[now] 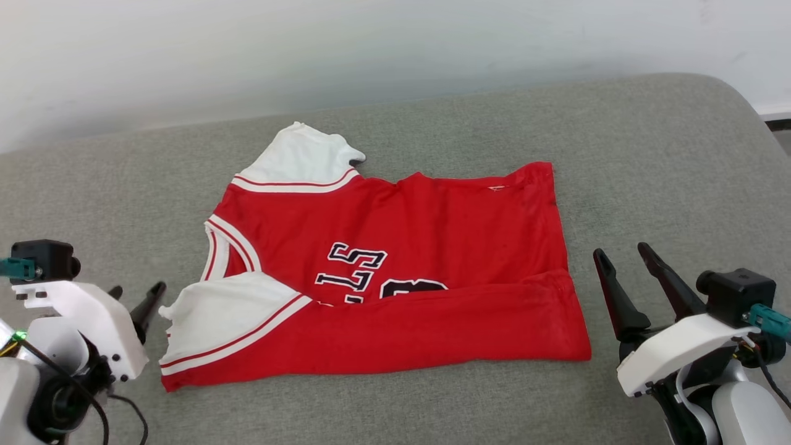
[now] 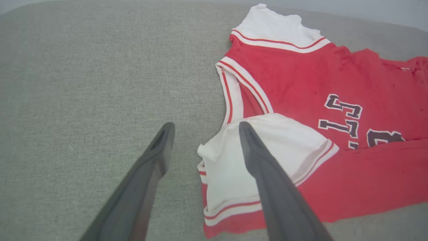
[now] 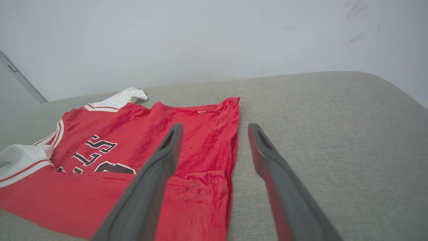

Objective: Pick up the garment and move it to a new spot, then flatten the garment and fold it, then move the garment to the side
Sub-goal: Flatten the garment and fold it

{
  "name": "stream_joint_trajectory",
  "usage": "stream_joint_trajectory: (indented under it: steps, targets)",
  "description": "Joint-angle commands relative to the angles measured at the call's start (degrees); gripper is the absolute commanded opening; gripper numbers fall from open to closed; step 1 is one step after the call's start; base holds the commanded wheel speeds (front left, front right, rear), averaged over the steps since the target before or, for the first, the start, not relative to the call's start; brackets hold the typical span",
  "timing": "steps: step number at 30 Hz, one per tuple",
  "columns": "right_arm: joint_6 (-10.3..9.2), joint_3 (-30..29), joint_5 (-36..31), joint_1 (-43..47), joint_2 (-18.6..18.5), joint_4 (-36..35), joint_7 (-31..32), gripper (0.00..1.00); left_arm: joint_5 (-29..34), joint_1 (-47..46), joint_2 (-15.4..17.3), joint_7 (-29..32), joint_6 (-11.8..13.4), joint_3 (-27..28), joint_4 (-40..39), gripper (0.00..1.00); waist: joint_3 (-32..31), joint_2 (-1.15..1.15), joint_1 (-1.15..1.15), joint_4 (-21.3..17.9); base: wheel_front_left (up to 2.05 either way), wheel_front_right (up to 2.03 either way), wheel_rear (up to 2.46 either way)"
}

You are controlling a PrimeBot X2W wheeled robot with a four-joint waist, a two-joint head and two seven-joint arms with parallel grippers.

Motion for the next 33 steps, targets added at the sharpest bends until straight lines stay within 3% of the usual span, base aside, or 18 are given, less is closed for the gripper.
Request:
stream_joint_trajectory:
  steps: [1,3,4,5,11,16,17,18,19,26,29,33]
  targets:
    - [-0.02,-0.1,-0.47,0.52,0.39,-0.81,0.24,1.0,-0.63,0.8,0.59,1.64,0.29,-0.22,-0.73,1.0,0.32,0.0,0.0,-0.43,0.0,0.0,0.0]
    - [-0.02,-0.53,-0.82,1.32,0.74,-2.19,0.87,1.0,-2.19,1.97,2.34,6.85,1.01,-0.53,-2.62,1.0,0.89,0.0,0.0,-1.03,0.0,0.0,0.0]
    - [-0.02,-0.76,-1.29,1.76,1.55,-3.69,1.51,1.0,-4.57,3.83,3.92,13.21,2.86,-0.62,-4.86,1.0,2.23,0.0,0.0,-2.04,0.0,0.0,0.0]
    - [-0.02,-0.72,-1.33,1.7,1.8,-4.08,1.54,1.0,-5.19,4.39,4.25,14.74,3.59,-0.55,-5.32,1.0,2.75,0.0,0.0,-2.36,0.0,0.0,0.0]
    - [-0.02,-0.46,-1.16,0.72,3.08,-4.77,1.63,1.0,-7.95,6.65,3.58,18.43,6.08,-0.18,-4.87,1.0,6.09,0.0,0.0,-3.95,0.0,0.0,0.0]
    - [-0.02,-0.5,-0.94,-0.11,3.15,-4.14,1.54,1.0,-10.59,7.05,0.61,20.82,5.17,-2.01,-2.2,1.0,7.76,0.0,0.0,-4.62,0.0,0.0,0.0]
    - [-0.02,-0.72,-0.92,-0.25,3.04,-4.01,1.47,1.0,-11.12,7.21,-0.15,21.54,4.88,-2.65,-1.95,0.84,7.9,0.0,0.0,-4.65,0.0,0.0,0.0]
    - [-0.02,-0.93,-0.85,-0.38,2.92,-3.88,1.53,1.0,-11.43,7.24,-0.77,21.85,4.66,-3.13,-1.78,0.36,7.97,0.0,0.0,-4.66,0.0,0.0,0.0]
    - [-0.02,-1.18,-0.85,-0.5,2.79,-3.79,1.64,1.0,-11.49,7.21,-1.21,21.91,4.29,-3.55,-1.72,0.02,7.98,0.0,0.0,-4.65,0.0,0.0,0.0]
    - [-0.02,-3.53,-0.69,-0.13,1.86,-2.53,5.35,1.0,-10.16,5.87,-1.38,17.22,3.31,-2.23,-2.44,0.0,6.78,0.0,0.0,-3.61,0.0,0.0,0.0]
    - [-0.02,-4.16,0.59,-0.14,0.86,-1.59,10.03,1.0,-9.58,5.69,-0.76,15.17,3.33,-0.95,-4.06,0.0,5.99,0.0,0.0,-2.93,0.0,0.0,0.0]
    - [-0.02,-3.17,3.44,-0.43,-1.67,-1.05,20.69,1.0,-8.51,5.82,0.5,13.61,3.84,-0.02,-7.3,0.0,5.11,0.0,0.0,-1.9,0.0,0.0,0.0]
